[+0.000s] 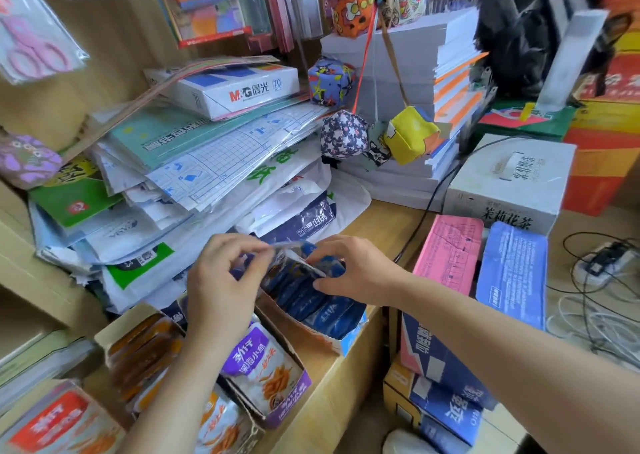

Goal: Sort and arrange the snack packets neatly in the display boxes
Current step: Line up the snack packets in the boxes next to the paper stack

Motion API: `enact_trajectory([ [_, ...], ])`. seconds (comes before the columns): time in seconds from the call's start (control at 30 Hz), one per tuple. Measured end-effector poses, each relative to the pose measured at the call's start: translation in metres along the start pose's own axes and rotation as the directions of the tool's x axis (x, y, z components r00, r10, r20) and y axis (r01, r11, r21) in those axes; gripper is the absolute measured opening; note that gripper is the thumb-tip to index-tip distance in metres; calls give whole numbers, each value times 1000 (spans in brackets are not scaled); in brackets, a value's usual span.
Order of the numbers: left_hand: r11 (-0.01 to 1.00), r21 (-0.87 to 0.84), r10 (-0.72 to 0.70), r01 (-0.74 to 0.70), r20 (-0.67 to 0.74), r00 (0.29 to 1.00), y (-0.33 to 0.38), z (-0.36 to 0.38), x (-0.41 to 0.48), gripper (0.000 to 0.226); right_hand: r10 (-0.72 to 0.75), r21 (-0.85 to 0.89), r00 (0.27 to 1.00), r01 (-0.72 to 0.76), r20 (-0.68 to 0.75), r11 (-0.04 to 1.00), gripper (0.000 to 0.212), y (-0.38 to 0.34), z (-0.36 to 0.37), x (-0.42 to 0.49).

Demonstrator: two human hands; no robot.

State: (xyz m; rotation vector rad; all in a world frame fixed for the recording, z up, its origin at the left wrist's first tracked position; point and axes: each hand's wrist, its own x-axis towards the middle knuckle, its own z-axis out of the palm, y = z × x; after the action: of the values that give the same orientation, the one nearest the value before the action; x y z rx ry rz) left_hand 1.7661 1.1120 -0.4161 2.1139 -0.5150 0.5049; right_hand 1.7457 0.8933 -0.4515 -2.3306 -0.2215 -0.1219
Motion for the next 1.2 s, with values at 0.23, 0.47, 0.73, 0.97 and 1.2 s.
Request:
enact_trajectory([
  [0.23, 998, -55, -36, 20, -308, 951, -4, -4, 5, 7, 41, 4, 999, -41, 7, 999, 34, -1, -3, -4],
  [0.47, 941, -331, -208, 72, -397, 894, -12, -17, 10, 23, 45, -13, 999, -45, 0, 999, 50, -5, -2, -6],
  [0.73, 954, -237, -243, 184, -251, 937, -23, -22, 8, 36, 46, -53, 999, -45, 11, 998, 46, -9, -2, -5],
  [0.97, 822, -509, -384, 254, -167, 908, -5, -14, 7, 31, 59, 85, 990, -48, -127, 995, 63, -25, -2, -2],
  [1.2, 821, -486, -321, 299, 39, 946, 3, -7, 6, 31, 135, 595, 953, 56, -271, 802, 13, -47, -9, 13],
])
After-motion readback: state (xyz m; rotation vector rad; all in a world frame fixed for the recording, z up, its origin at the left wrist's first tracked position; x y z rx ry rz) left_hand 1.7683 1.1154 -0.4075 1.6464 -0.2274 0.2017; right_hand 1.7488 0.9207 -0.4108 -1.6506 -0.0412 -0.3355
